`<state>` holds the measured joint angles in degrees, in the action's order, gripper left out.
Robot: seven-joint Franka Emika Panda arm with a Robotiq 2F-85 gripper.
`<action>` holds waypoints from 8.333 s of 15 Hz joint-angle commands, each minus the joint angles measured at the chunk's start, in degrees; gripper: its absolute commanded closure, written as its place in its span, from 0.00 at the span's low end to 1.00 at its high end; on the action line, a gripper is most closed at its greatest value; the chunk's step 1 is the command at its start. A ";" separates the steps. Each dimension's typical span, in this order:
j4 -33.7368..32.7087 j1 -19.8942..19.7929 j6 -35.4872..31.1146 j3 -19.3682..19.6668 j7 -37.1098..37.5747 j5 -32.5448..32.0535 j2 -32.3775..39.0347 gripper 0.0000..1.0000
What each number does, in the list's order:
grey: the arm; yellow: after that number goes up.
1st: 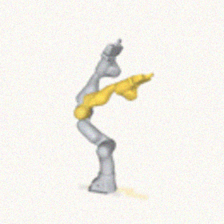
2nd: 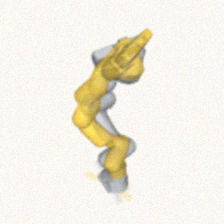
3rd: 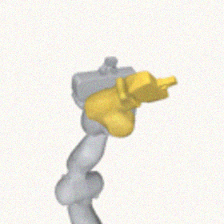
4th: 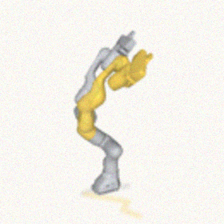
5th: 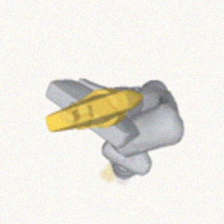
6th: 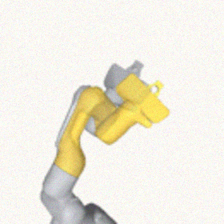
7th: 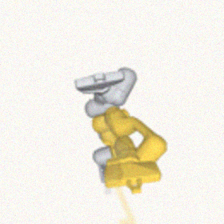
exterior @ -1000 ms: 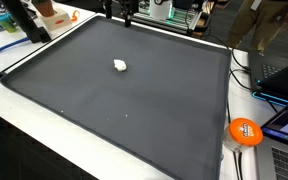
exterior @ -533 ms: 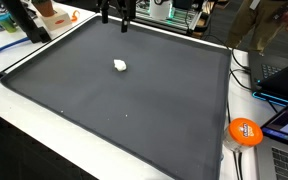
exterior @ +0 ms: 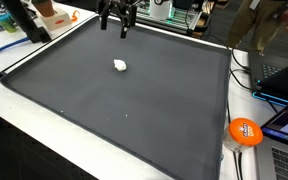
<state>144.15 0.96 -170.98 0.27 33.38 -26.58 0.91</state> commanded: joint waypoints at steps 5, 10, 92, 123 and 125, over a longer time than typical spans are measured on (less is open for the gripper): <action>1.41 -0.79 -6.95 1.73 7.14 -7.42 0.35 0.00; 0.79 -1.25 -12.29 3.09 8.88 -12.26 1.07 0.00; 6.58 -4.70 -44.19 -2.84 -31.56 3.34 15.06 0.00; -0.37 10.78 28.34 -18.37 -21.73 54.84 -12.08 0.00; -1.29 10.75 38.51 -17.07 -16.16 50.97 -15.06 0.00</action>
<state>142.85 10.05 -143.73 -19.51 13.44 25.37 -9.20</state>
